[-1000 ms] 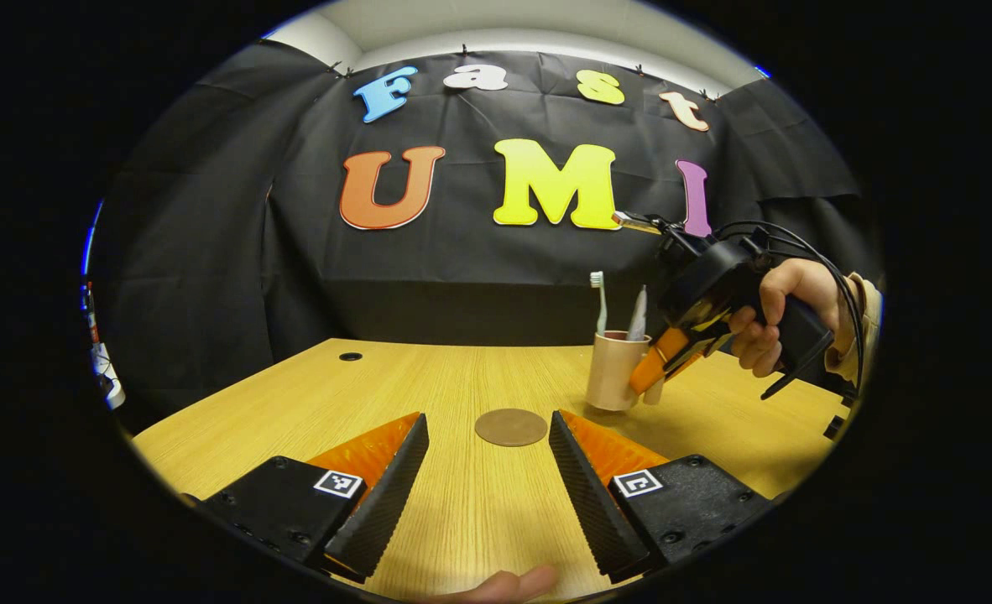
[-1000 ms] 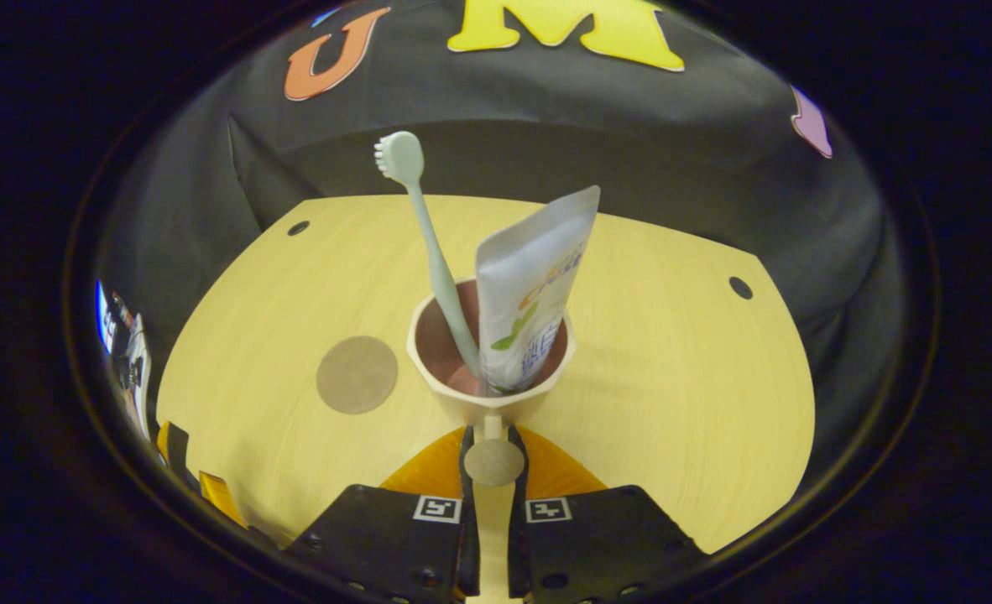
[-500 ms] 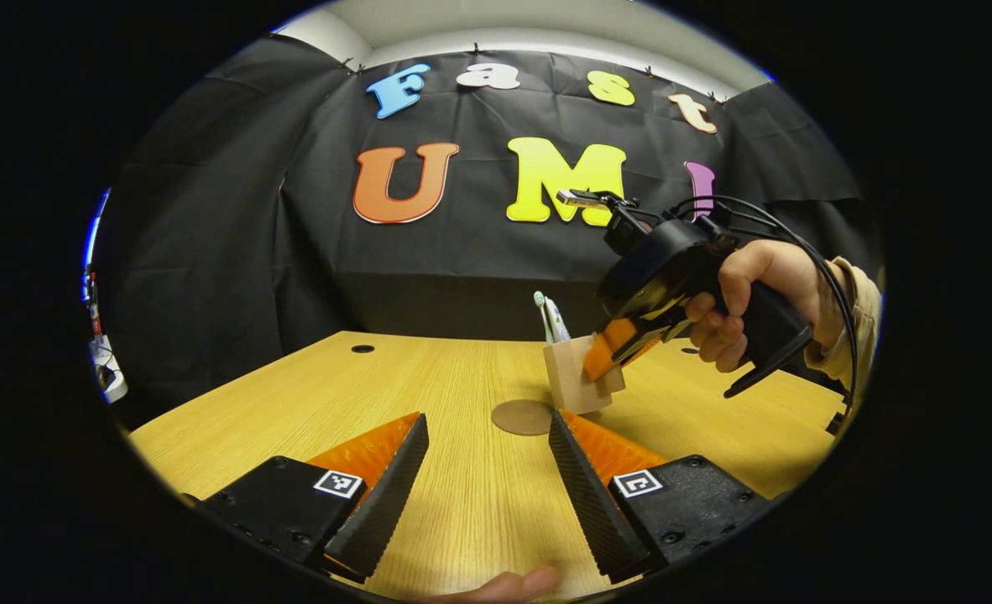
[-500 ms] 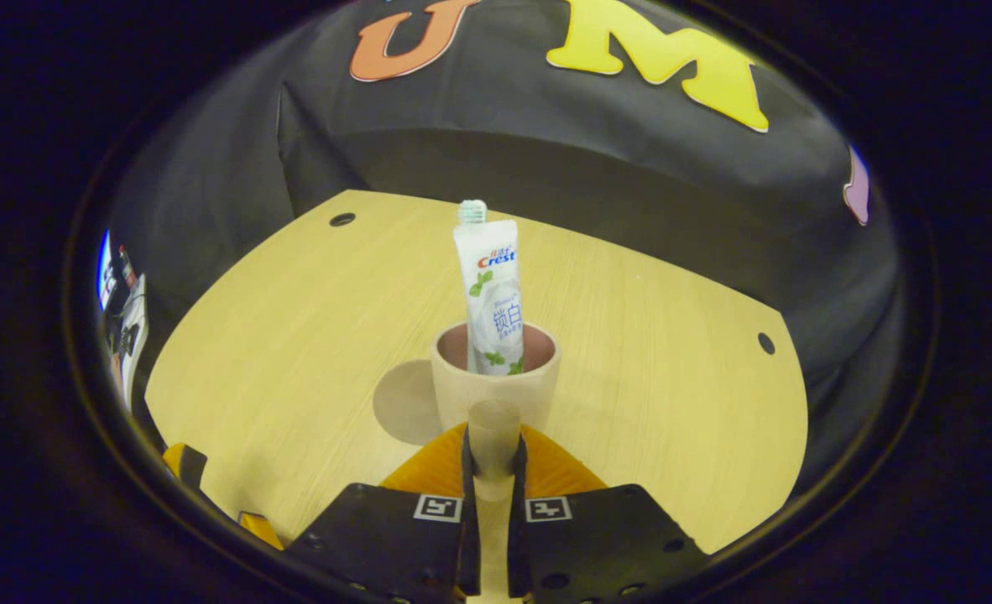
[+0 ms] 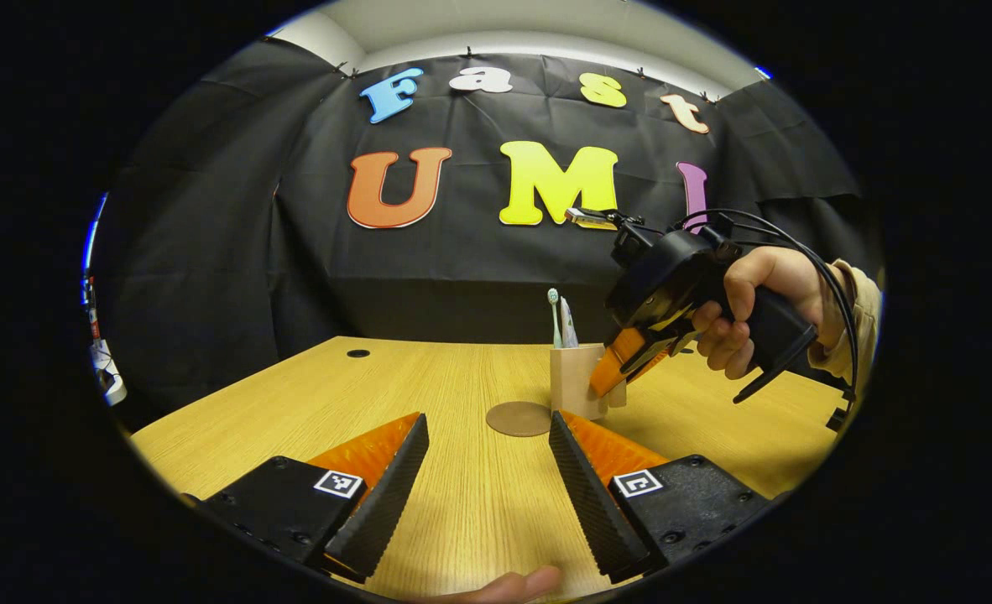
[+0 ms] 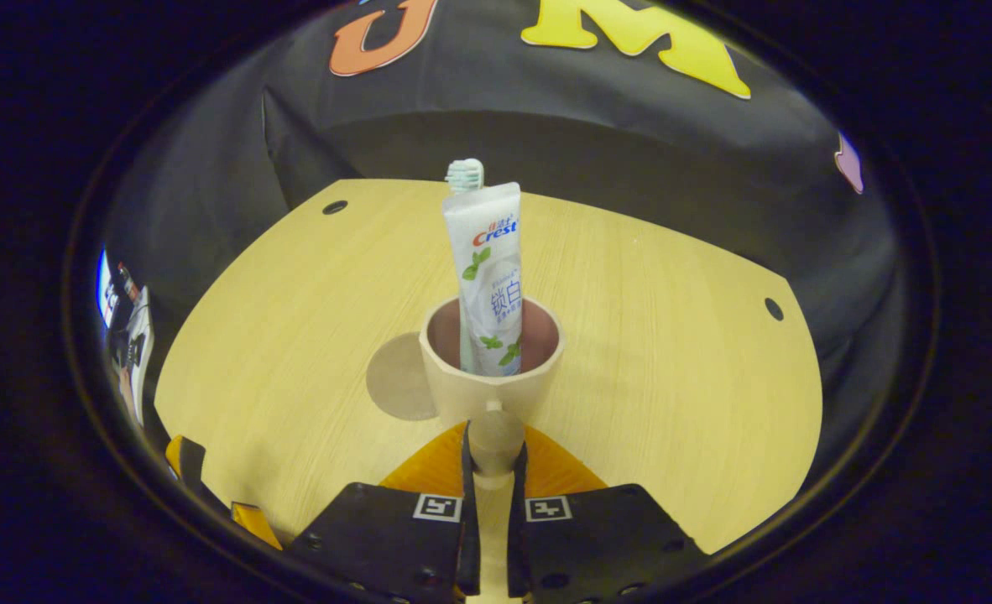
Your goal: Put the toothbrush and toothpaste on the desktop into the cup, then pick up the cup and place it on the coaster on the desktop.
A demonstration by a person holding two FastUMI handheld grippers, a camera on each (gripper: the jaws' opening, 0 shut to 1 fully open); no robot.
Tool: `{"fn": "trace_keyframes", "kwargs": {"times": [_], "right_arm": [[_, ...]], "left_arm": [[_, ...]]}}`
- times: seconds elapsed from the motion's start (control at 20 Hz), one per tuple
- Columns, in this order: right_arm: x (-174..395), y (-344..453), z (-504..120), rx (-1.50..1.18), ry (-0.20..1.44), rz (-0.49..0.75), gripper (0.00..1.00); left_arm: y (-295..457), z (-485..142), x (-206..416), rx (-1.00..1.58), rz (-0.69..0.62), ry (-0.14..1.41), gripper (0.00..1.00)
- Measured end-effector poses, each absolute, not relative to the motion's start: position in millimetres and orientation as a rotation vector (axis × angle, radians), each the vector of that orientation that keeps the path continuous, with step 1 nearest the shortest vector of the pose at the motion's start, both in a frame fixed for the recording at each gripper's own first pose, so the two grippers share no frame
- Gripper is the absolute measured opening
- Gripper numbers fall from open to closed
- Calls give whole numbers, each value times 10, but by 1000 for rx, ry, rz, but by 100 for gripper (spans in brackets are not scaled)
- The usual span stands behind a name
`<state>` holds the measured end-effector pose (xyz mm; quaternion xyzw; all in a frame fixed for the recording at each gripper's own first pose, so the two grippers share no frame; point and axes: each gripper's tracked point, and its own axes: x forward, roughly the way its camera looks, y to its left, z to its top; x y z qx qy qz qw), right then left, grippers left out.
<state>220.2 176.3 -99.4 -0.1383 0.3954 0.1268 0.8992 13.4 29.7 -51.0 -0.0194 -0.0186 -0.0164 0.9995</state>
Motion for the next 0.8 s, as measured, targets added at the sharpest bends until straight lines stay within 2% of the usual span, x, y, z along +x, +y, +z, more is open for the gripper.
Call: {"fn": "trace_keyframes", "kwargs": {"times": [0.1, 0.2, 0.35, 0.7, 0.8], "right_arm": [[2193, 1780, -994, -285, 835, 261, 16], [2215, 1770, -1024, -300, 845, 262, 12], [2228, 1758, -1054, -280, 865, 254, 15], [2248, 1718, -1180, -294, 937, 235, 28], [2302, 1738, -1166, -300, 945, 232, 28]], "left_arm": [[271, -520, 120, -31, -41, -41, 93], [253, -506, 120, -26, -44, -45, 93], [240, -517, 124, -29, -50, -41, 93], [237, -536, 125, -31, -56, -39, 93], [236, -548, 137, -32, -56, -34, 93]]}}
